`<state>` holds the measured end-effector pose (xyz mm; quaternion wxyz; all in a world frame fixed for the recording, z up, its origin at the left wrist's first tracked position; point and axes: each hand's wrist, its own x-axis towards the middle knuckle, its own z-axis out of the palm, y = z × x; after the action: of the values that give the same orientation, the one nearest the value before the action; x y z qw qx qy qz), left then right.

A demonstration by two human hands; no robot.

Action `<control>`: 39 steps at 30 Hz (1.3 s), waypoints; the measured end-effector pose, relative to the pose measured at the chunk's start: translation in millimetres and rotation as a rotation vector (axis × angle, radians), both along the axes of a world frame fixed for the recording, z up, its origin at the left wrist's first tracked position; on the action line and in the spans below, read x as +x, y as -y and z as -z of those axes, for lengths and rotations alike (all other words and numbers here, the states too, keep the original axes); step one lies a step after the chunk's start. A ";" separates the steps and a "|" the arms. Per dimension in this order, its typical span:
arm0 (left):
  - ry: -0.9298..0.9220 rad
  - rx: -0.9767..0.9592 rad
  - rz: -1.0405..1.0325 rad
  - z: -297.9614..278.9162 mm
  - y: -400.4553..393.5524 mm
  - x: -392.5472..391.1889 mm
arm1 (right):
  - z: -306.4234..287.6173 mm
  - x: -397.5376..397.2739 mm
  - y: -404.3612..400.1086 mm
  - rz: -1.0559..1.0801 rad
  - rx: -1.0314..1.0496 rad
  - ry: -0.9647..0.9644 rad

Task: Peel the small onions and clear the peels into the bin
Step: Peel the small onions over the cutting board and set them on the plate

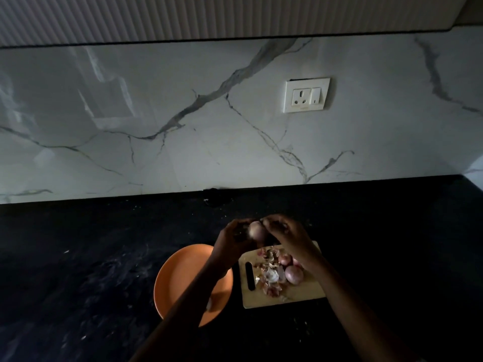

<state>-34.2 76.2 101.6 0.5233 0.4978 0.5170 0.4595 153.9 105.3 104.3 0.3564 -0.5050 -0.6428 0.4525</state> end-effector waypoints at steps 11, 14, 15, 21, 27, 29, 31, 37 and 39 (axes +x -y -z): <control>-0.076 0.018 -0.039 8.7 -2.6 -0.5 | -7.5 -7.3 5.9 0.098 -0.103 -0.167; -0.093 0.043 -0.045 8.5 -2.4 -1.5 | -5.1 -6.5 2.9 0.128 -0.142 -0.182; -0.091 0.054 -0.044 9.0 -2.8 -1.8 | -3.6 -5.9 2.1 0.138 -0.159 -0.177; -0.051 0.020 -0.044 7.4 -1.6 -1.6 | -3.6 -3.8 1.8 0.092 -0.163 -0.223; 0.142 -0.107 -0.055 -0.3 -0.8 2.7 | -11.5 -0.7 2.6 0.005 -0.140 -0.178; 0.208 -0.136 -0.030 -6.5 1.1 1.2 | -9.8 3.7 3.0 -0.005 -0.124 -0.112; 0.288 -0.191 -0.047 -12.1 0.7 -0.3 | -12.1 4.7 8.9 -0.036 -0.094 0.059; 0.256 -0.228 -0.021 -19.4 -2.6 1.5 | -10.7 -14.2 17.8 0.044 0.030 0.092; 0.238 -0.240 -0.014 -17.8 -3.0 1.4 | -9.1 -17.2 15.0 0.107 0.110 0.094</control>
<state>-32.8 79.2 119.3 0.6334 0.3701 0.5058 0.4539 136.8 90.3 113.5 0.3767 -0.5390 -0.6548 0.3727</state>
